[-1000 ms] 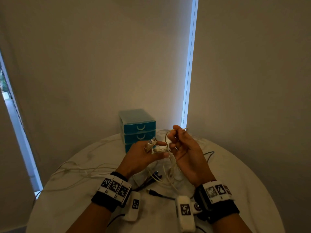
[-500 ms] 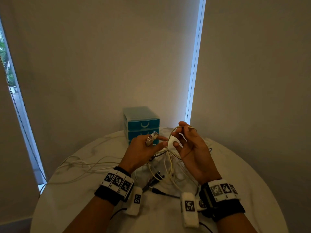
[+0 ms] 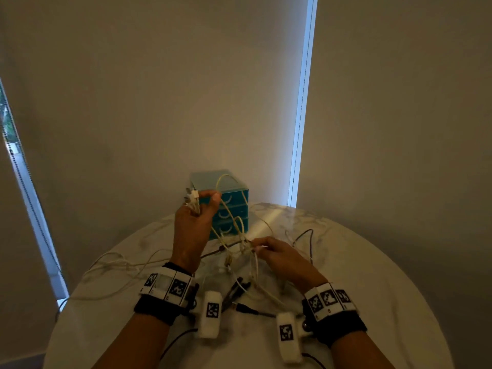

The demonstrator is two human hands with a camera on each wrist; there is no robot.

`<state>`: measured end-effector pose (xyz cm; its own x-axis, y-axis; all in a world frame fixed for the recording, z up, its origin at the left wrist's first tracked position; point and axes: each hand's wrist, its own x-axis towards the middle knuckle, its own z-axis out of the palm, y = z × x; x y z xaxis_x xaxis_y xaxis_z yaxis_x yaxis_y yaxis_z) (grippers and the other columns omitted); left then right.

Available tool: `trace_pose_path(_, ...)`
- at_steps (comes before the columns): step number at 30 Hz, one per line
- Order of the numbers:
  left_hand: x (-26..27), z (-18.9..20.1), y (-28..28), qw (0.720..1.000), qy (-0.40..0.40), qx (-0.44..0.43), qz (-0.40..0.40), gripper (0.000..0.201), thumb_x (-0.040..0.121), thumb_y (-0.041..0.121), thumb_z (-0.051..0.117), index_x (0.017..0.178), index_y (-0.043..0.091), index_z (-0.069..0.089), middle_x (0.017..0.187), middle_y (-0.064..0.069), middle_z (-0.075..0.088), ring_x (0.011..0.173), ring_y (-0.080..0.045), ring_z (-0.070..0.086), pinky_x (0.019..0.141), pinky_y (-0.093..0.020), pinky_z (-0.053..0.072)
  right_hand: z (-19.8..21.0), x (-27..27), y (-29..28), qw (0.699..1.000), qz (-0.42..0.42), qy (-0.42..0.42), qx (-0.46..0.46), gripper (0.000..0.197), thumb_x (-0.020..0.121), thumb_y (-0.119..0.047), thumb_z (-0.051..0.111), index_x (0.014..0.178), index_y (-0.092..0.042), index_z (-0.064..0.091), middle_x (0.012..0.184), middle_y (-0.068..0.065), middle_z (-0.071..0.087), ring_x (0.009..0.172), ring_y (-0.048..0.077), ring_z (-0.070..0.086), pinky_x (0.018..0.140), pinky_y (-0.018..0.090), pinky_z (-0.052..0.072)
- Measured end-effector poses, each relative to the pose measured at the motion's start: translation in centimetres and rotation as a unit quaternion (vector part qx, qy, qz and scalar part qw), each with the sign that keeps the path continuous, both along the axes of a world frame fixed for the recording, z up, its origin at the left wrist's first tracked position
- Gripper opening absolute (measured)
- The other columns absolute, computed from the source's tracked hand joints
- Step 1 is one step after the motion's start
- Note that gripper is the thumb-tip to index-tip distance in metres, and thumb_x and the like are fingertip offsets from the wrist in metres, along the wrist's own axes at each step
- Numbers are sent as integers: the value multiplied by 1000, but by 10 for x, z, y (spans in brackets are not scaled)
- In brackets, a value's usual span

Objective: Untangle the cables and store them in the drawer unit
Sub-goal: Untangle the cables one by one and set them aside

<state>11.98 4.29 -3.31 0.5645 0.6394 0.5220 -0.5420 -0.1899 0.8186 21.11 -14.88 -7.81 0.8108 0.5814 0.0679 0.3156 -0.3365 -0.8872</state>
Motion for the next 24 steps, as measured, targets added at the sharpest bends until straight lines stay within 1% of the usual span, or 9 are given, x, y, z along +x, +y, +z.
trace_pose_path(3, -6, 11, 9, 992, -54, -112, -7, 17, 102, 25, 71, 114, 14, 73, 64, 7, 60, 46, 0, 46, 41, -15, 37, -5, 6, -1, 998, -10, -38, -50, 15, 106, -47, 59, 114, -38, 69, 114, -18, 70, 106, 3, 64, 89, 25, 49)
trace_pose_path(6, -9, 14, 19, 983, -68, -166, -35, 17, 103, 26, 68, 118, 18, 71, 56, 11, 47, 43, -2, 30, 37, -17, 24, -8, 8, -2, 996, -49, -62, -36, 14, 101, -43, 70, 112, -35, 71, 114, -15, 70, 105, 2, 64, 79, 15, 45)
trace_pose_path(8, -10, 14, 19, 981, -60, -178, -53, 15, 103, 27, 68, 115, 20, 73, 56, 11, 45, 44, -3, 28, 38, -17, 22, -6, 6, -2, 990, -94, -104, 6, 24, 97, -34, 76, 121, -30, 72, 121, -11, 66, 112, 7, 60, 82, 16, 44)
trace_pose_path(10, -9, 14, 15, 980, -58, -178, -71, 11, 99, 29, 71, 107, 25, 77, 57, 10, 42, 47, -4, 26, 39, -18, 21, 1, 0, -2, 974, -120, -170, 90, 30, 94, -31, 81, 123, -32, 71, 121, -11, 63, 113, 9, 58, 93, 25, 49)
trace_pose_path(12, -9, 15, 11, 980, -57, -170, -86, 12, 91, 33, 76, 102, 28, 80, 60, 7, 41, 49, -7, 25, 39, -20, 21, 10, -10, 1, 960, -104, -216, 142, 34, 91, -41, 82, 123, -39, 71, 109, -13, 63, 106, 7, 58, 87, 25, 48)
trace_pose_path(15, -11, 16, 7, 981, -48, -151, -110, 14, 87, 36, 77, 99, 28, 81, 65, 4, 43, 50, -8, 26, 42, -22, 22, 19, -29, 11, 963, -60, -243, 97, 43, 87, -62, 77, 125, -43, 71, 89, -12, 59, 87, 3, 54, 74, 18, 39)
trace_pose_path(18, -13, 16, 1, 979, -41, -137, -147, 16, 91, 32, 74, 103, 23, 79, 64, 4, 41, 50, -9, 25, 42, -22, 22, 18, -34, 22, 969, -26, -223, 100, 34, 91, -52, 81, 122, -39, 75, 68, -7, 58, 62, 2, 55, 62, 12, 41)
trace_pose_path(21, -15, 18, -2, 976, -34, -124, -175, 17, 91, 33, 73, 102, 21, 78, 61, 6, 41, 49, -9, 25, 42, -21, 23, 15, -37, 27, 977, 26, -185, 107, 30, 94, -49, 78, 121, -37, 76, 74, -4, 68, 65, 2, 64, 64, 13, 48)
trace_pose_path(24, -15, 19, -2, 976, -26, -129, -173, 18, 89, 33, 73, 102, 21, 78, 58, 8, 41, 47, -7, 26, 42, -21, 23, 13, -39, 27, 972, 16, -202, 122, 14, 98, -45, 75, 105, -35, 81, 78, -9, 72, 70, 3, 65, 67, 16, 48)
